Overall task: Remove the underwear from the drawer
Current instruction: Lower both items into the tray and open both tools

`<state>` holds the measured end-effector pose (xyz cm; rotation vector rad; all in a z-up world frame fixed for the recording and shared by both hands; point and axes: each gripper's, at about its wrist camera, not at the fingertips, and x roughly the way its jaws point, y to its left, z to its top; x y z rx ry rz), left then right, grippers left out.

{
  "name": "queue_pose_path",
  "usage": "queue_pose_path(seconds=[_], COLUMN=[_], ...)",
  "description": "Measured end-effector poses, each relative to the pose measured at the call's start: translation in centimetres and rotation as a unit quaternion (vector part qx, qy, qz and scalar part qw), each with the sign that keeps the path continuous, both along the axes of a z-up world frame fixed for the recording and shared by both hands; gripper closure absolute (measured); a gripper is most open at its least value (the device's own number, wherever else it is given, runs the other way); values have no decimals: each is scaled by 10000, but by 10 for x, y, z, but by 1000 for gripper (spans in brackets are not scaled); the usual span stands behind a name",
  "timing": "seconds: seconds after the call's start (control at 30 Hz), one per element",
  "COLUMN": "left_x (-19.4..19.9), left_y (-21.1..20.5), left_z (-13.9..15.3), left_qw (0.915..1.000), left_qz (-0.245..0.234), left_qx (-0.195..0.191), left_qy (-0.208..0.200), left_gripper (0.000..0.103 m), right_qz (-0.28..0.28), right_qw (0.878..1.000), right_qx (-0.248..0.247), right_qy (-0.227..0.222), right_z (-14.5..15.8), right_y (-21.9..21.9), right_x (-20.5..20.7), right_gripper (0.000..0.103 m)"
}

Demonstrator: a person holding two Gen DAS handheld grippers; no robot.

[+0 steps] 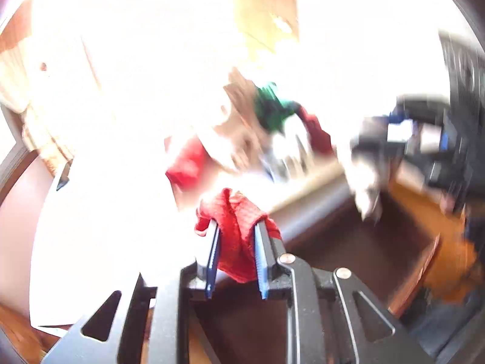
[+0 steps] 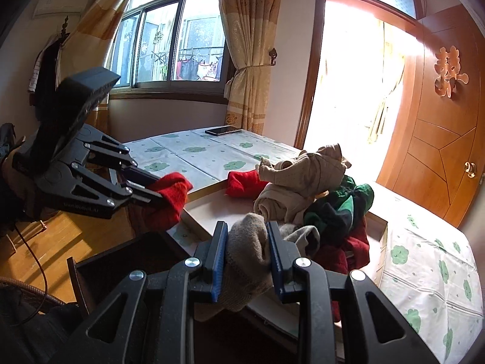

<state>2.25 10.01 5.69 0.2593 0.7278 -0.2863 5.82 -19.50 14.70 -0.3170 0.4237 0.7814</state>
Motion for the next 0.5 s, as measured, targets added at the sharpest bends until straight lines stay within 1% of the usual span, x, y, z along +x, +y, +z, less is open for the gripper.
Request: queue_pose_path(seconds=[0.03,0.07,0.1,0.13,0.2,0.23,0.27,0.33,0.37,0.43,0.47,0.5], left_x=[5,13,18,37,50,68,73,84,98,109,109,110], left_y=[-1,-3,-4,6,6,18,20,18,14,8,11,10], left_z=[7,12,10,13,9,17,15,-2,-16,-34,-31,-34], left_qw=[9999,9996,9993,9993,9989,9987,9986,9982,9982,9981,9980,9979], left_qz=[62,150,228,256,351,401,425,489,500,516,517,520], left_qx=[17,139,185,168,246,266,273,325,327,339,355,378], left_qy=[-128,-214,-229,-201,-194,-190,-170,-119,-71,5,32,56], left_gripper=[84,84,84,84,84,84,84,84,84,84,84,82], right_qz=[-29,-53,-83,-122,-195,-226,-265,-354,-379,-433,-459,-484], right_qw=[10000,10000,10000,9999,9997,9996,9995,9990,9988,9981,9978,9974], right_qx=[-3,6,15,28,63,87,86,73,81,84,76,71], right_qy=[-1,9,26,52,121,152,170,251,313,430,479,534], right_z=[2,4,5,5,3,1,-1,-8,-12,-19,-23,-27], right_y=[4,8,11,15,23,27,31,38,41,45,47,49], right_x=[7,14,22,29,44,50,56,69,75,85,89,93], right_gripper=[74,74,74,74,74,74,74,74,74,74,74,74])
